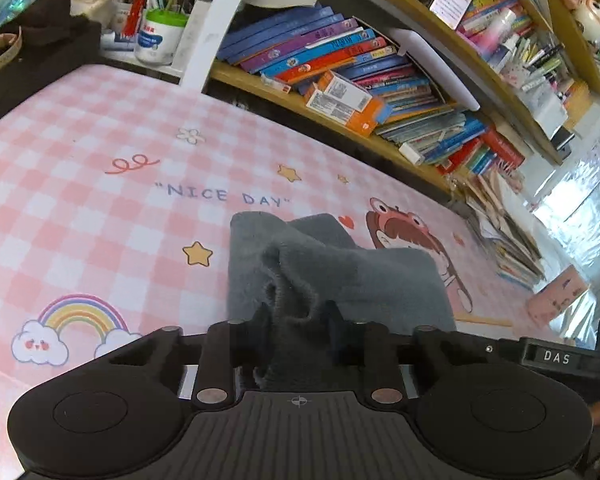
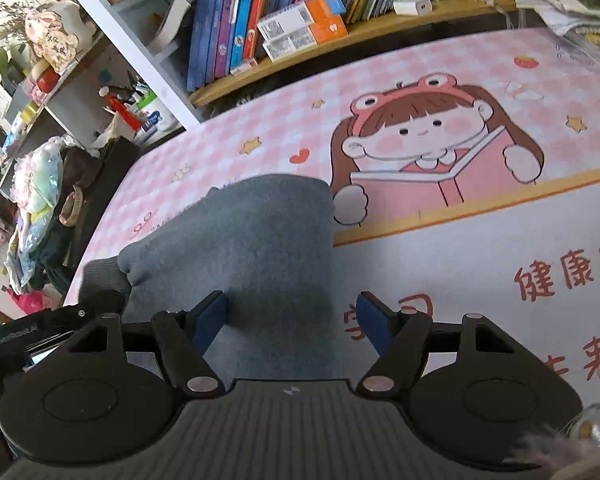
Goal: Fold clothes
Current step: 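Grasp the ribbed hem with the left gripper while the right gripper holds the cuff, then lift the grasped ends and fold the sweatshirt bundle over with both grippers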
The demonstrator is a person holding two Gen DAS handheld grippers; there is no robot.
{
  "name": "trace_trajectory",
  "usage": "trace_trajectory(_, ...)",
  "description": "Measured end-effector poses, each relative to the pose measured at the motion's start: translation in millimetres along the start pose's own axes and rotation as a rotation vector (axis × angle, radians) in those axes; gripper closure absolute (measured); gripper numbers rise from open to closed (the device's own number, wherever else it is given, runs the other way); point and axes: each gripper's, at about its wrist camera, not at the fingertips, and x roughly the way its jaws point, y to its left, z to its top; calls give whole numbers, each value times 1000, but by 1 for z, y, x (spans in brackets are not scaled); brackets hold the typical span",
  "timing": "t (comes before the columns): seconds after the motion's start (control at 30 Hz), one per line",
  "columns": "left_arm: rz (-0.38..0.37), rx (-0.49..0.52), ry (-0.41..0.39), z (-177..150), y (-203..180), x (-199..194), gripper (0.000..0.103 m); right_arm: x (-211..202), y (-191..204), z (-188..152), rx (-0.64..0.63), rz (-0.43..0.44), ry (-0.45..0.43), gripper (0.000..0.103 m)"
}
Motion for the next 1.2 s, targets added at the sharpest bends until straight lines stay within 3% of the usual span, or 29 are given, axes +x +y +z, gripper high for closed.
trace_trajectory(0.13, -22, 69, -87, 11, -20, -22, 89, 2, -4, 2, 12, 14, 6, 33)
trace_trajectory(0.2, -18, 58, -101, 14, -22, -28, 89, 2, -5, 3, 17, 29, 3, 33)
trace_trajectory(0.33, 43, -98, 28, 2, 13, 0, 86, 10, -6, 2, 24, 52, 34, 32)
trace_trajectory(0.4, 40, -179, 45, -2, 27, 6, 68, 13, -6, 1, 26, 57, 45, 31)
trace_trajectory(0.47, 79, -152, 59, 3, 25, 6, 51, 15, -7, 1, 26, 59, 51, 31)
trace_trajectory(0.57, 84, -118, 46, 10, 22, 0, 39, 17, -13, 2, 54, 66, 61, 31)
trace_trajectory(0.7, 21, -187, 26, 17, 29, -6, 16, 21, -21, 6, 111, 91, 82, 31)
trace_trajectory(0.77, 2, -203, 52, 17, 30, 1, 16, 25, -24, 7, 141, 108, 101, 31)
trace_trajectory(0.93, 37, -123, 99, 13, 16, 20, 16, 33, -24, 11, 159, 137, 139, 31)
trace_trajectory(1.13, 5, -160, 199, 7, 17, 46, 16, 45, -25, 15, 207, 183, 207, 31)
trace_trajectory(1.2, 7, -160, 208, 7, 14, 49, 17, 45, -20, 16, 183, 170, 214, 36)
